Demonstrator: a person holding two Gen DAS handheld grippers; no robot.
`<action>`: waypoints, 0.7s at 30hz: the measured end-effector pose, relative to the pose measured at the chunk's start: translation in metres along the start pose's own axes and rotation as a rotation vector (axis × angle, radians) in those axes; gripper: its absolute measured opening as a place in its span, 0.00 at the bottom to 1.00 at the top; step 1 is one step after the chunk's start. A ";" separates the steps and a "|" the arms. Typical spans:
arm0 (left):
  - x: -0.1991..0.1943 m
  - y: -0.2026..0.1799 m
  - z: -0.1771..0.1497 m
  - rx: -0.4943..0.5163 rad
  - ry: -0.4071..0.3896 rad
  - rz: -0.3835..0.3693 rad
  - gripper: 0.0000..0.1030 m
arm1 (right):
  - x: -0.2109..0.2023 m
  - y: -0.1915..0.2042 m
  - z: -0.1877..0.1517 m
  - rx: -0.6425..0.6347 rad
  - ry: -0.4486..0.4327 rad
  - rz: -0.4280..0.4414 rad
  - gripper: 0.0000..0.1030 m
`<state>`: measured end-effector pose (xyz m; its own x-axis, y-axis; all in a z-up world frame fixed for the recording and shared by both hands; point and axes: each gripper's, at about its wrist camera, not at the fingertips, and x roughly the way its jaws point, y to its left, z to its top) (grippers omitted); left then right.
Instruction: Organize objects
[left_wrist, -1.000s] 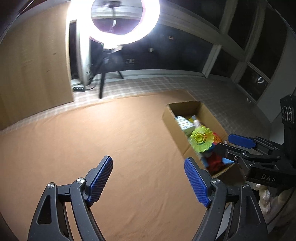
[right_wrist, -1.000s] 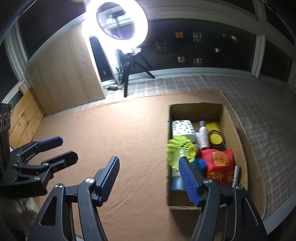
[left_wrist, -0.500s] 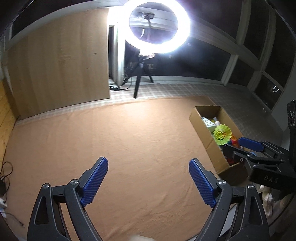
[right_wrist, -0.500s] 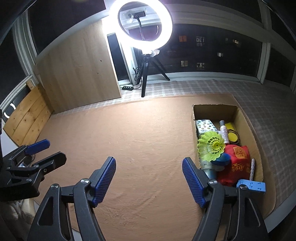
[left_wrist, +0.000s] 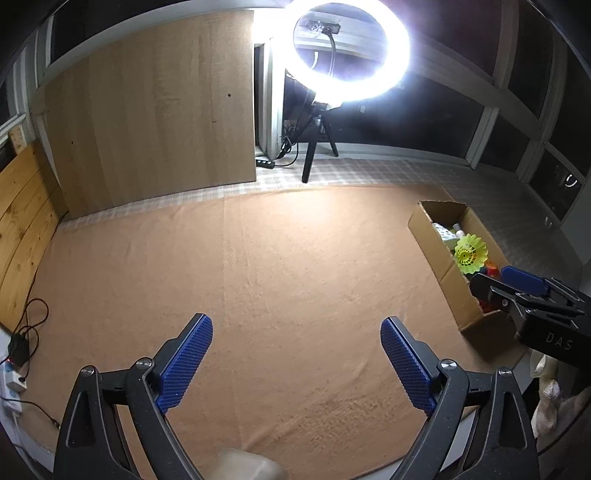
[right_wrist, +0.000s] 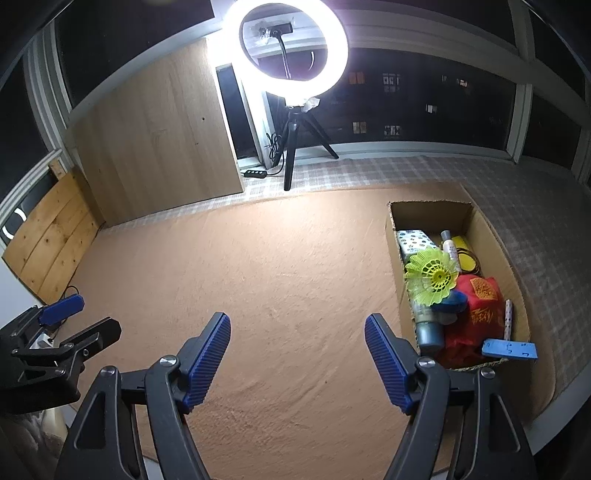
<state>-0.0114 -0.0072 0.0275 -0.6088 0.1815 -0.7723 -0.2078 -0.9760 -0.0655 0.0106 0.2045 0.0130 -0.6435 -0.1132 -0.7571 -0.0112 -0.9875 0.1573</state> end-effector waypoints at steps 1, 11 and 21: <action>0.000 0.001 -0.001 0.000 0.002 0.002 0.92 | 0.000 0.001 -0.001 0.000 0.001 -0.003 0.70; 0.003 0.010 -0.011 -0.014 0.020 0.014 0.93 | 0.004 0.009 -0.003 -0.006 0.002 -0.029 0.70; 0.002 0.021 -0.016 -0.039 0.023 0.026 0.94 | 0.007 0.015 -0.003 -0.018 0.010 -0.035 0.71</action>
<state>-0.0044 -0.0293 0.0149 -0.5960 0.1541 -0.7880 -0.1619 -0.9843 -0.0701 0.0080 0.1881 0.0078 -0.6353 -0.0793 -0.7682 -0.0197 -0.9927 0.1188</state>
